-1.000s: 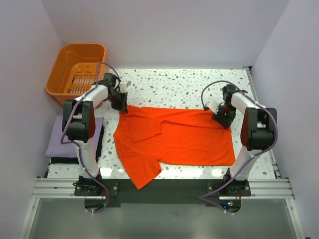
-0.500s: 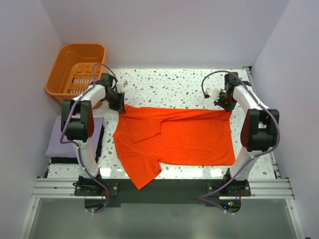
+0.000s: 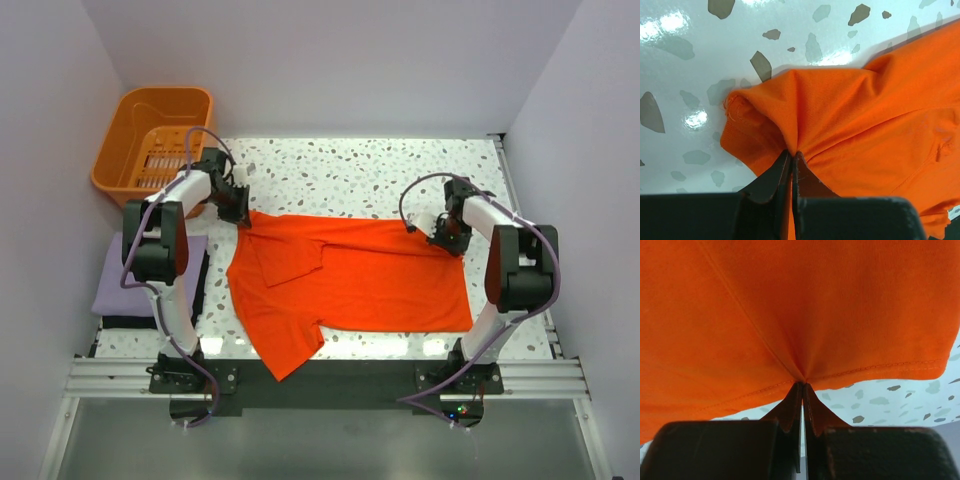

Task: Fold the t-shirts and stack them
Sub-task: Fold the tshirt

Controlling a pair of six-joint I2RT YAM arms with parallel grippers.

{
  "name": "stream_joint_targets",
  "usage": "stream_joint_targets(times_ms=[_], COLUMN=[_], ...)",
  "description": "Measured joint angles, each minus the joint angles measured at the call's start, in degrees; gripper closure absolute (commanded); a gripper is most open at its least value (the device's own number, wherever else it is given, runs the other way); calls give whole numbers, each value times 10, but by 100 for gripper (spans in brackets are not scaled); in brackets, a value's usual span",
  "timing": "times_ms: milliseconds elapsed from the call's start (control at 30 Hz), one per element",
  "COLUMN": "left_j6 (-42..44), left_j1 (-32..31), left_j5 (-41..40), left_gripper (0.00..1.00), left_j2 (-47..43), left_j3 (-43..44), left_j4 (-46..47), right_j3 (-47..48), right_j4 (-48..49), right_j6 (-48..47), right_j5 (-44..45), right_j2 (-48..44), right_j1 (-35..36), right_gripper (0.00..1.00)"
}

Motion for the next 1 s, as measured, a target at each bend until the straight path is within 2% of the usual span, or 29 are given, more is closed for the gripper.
stream_joint_targets(times_ms=[467, 700, 900, 1000], left_j6=[-1, 0, 3, 14], left_j1=[9, 9, 9, 11], left_j5=[-5, -5, -15, -21], left_gripper=[100, 100, 70, 66], left_j2=[2, -37, -41, -46], left_j3=[-1, -17, -27, -47], left_j4=[-11, -8, -12, -13], right_j3=[1, 15, 18, 22], right_j4=[24, 24, 24, 24], right_j6=[1, 13, 20, 23], right_j5=[9, 13, 14, 16], right_j2=[11, 13, 18, 22], right_j1=[1, 1, 1, 1], right_gripper=[100, 100, 100, 100])
